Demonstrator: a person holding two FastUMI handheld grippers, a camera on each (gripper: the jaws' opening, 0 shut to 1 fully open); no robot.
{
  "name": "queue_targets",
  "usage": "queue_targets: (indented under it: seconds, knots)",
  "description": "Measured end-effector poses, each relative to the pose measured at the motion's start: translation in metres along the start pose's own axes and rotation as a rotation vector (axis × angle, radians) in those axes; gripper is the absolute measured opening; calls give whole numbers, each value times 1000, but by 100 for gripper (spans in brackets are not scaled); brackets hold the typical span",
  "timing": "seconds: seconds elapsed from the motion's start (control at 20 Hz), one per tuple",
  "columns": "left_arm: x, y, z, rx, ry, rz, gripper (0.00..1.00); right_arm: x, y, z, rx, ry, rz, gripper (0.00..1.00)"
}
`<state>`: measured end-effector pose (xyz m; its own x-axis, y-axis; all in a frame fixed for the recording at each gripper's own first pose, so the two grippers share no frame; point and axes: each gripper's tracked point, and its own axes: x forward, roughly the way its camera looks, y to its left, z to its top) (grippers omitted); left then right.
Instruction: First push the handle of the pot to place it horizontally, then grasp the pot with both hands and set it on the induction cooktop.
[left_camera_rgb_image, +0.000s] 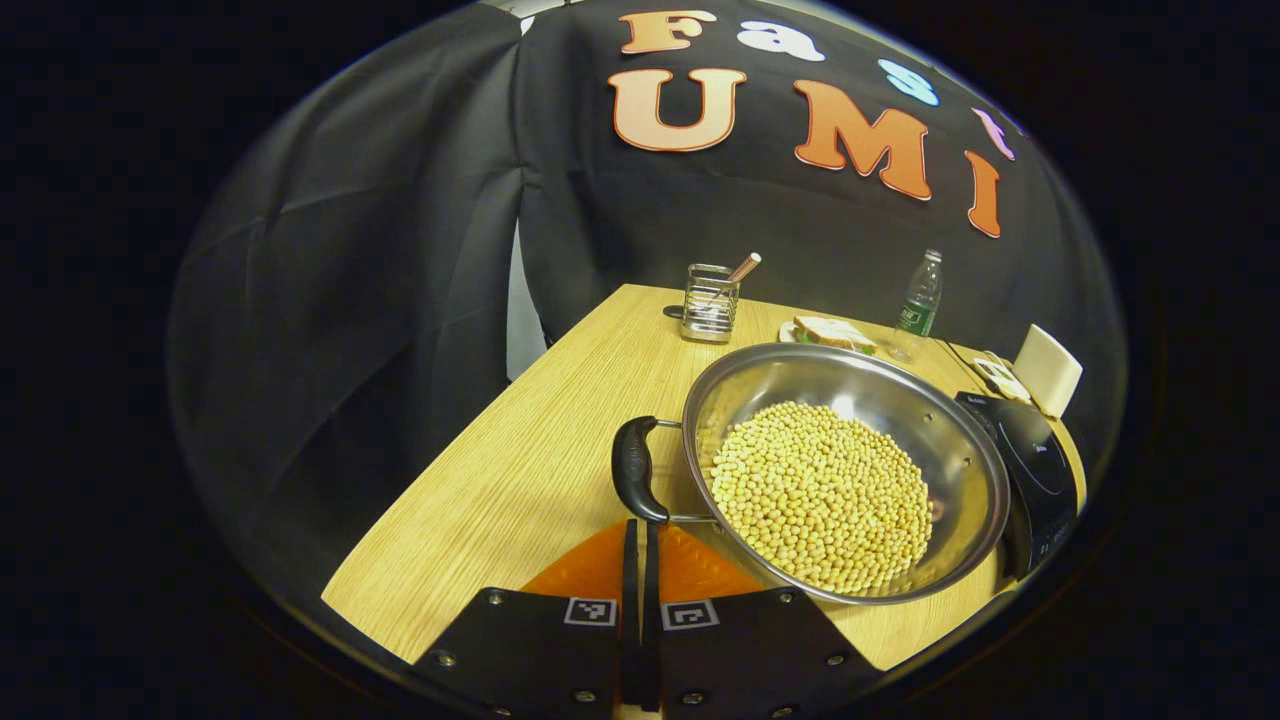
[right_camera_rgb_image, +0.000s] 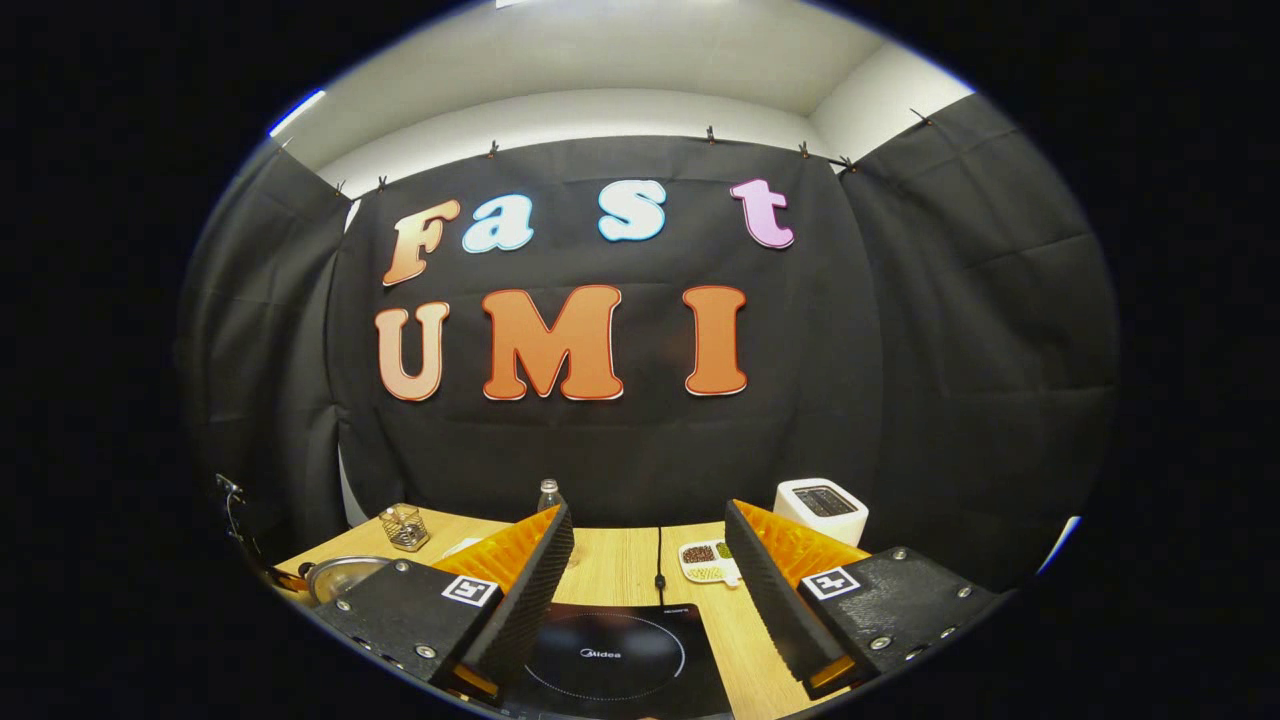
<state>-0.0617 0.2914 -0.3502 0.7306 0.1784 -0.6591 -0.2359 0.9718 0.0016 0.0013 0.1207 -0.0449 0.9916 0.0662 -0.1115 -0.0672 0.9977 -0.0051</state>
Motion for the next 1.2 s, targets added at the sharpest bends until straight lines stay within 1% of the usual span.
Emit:
queue_targets:
  seconds: [0.15, 0.6, 0.8, 0.85, 0.9, 0.95, 1.0, 1.1, 1.2]
  knots:
    - [11, 3, 6, -20, 8, -16, 1, 1, 11, -5, -6, 8, 10, 95]
    - [33, 8, 18, -5, -10, -34, 2, 11, 56, -27, -25, 56, 57, 95]
    - [30, 9, 19, -1, -10, -39, 2, 15, 81, -41, -13, 92, 90, 95]
    - [28, 9, 20, -10, -16, -42, 2, 16, 88, -43, -13, 96, 96, 100]
    - [25, 10, 21, -19, -23, -42, 2, 18, 93, -44, -14, 98, 101, 95]
    - [21, 12, 21, -25, -31, -37, 2, 18, 100, -46, -12, 99, 105, 95]
    - [16, 15, 25, -28, -53, -29, 1, 20, 107, -48, -9, 101, 111, 95]
    - [2, 18, 44, -21, -140, -19, 2, 23, 122, -55, 3, 116, 126, 95]
    - [-8, 13, 61, 0, -214, -32, 2, 26, 136, -64, 18, 132, 140, 95]
